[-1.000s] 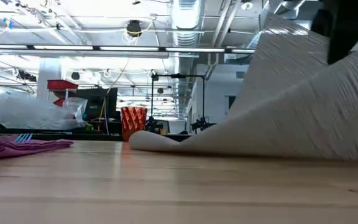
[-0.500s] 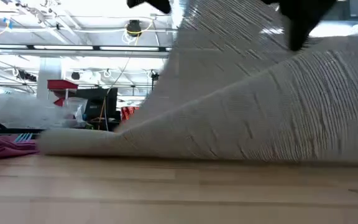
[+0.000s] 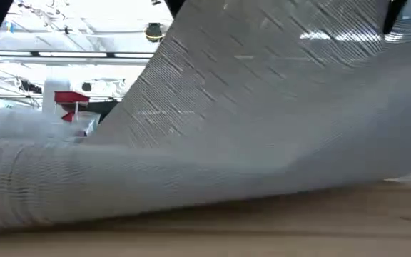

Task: Set table place
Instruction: Prepare the gray placemat

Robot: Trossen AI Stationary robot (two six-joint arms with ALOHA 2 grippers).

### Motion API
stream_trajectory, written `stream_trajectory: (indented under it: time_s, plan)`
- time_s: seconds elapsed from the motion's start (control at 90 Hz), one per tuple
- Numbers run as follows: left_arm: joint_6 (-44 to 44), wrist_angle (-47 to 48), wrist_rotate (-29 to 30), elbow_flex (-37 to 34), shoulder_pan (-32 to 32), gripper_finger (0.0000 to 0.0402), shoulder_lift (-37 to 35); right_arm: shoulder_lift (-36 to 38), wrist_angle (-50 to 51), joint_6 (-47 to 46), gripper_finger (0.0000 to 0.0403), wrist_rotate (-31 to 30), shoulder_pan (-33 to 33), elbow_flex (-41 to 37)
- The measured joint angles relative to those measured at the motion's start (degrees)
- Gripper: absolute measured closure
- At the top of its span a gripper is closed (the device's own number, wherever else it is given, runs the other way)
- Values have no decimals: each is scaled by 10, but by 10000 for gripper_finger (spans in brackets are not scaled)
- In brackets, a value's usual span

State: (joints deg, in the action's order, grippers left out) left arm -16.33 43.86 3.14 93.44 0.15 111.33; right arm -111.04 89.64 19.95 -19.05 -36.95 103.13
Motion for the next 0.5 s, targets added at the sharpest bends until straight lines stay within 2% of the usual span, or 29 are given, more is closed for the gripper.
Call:
stream_trajectory:
  time_s: [0.078,0.156,0.378,0.5]
  plan:
    - [1,-8,-63,0,-13,401,28,0,5,-12,403,-8,-15,0]
    - [2,-29,-94,0,-29,401,46,0,2,-44,403,-12,-28,0]
    - [-50,-178,-138,1,-73,401,76,1,5,-147,403,-55,-53,5]
    - [-57,-203,-169,2,-90,401,110,4,3,-200,403,-57,-73,31]
